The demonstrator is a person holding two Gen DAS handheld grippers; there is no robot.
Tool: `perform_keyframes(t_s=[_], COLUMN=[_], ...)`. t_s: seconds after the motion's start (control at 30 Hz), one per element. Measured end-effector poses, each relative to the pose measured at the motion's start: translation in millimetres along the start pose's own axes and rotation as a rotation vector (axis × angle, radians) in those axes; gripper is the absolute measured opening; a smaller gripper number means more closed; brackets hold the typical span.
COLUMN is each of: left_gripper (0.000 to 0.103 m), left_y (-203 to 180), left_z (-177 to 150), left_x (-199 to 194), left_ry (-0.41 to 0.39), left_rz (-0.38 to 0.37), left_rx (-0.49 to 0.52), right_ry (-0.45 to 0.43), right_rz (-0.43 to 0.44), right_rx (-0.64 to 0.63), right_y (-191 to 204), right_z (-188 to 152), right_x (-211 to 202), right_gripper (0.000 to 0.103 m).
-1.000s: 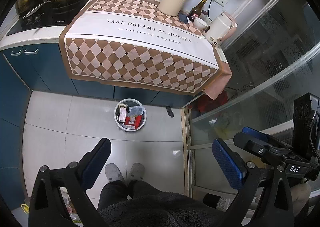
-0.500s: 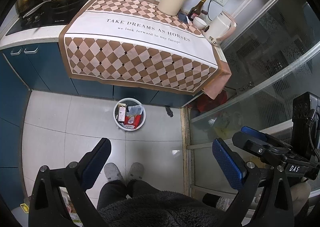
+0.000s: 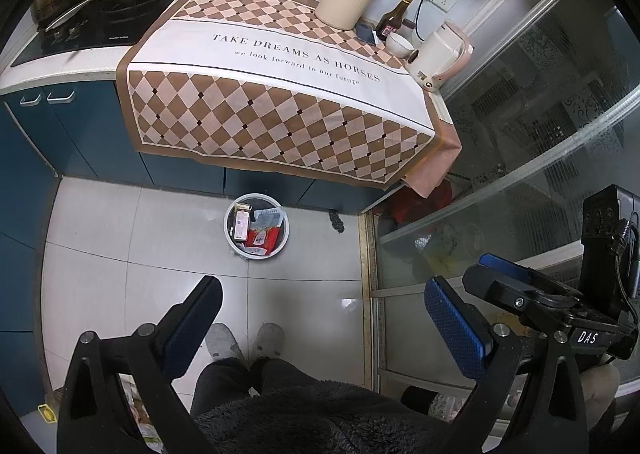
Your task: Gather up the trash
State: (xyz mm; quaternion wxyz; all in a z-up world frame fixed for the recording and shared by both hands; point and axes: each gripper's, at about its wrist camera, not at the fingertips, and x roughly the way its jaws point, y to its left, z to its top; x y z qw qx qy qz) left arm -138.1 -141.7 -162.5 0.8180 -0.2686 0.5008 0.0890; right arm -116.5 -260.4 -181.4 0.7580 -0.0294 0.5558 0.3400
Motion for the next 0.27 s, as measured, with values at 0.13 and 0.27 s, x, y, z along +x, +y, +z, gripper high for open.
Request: perform_keyframes(t_s=[0.13, 0.27], left_gripper=[0.103, 0.103], left_y=[-2.0, -2.7], left_z=[-4.3, -5.0], left_x=[-0.5, -1.6], left_ry=[-0.01, -0.019], left_rz=[0.008, 0.012], left_rx=[-0.009, -0.021], right_ry=[0.003, 0.006], right_rz=[0.005, 0.011], right_rx=[0.0, 0.001], right_y=[0.6, 2.2], right_z=[-1.4, -0.6], right_x=[0.0, 1.6], right_gripper=[0.103, 0.103])
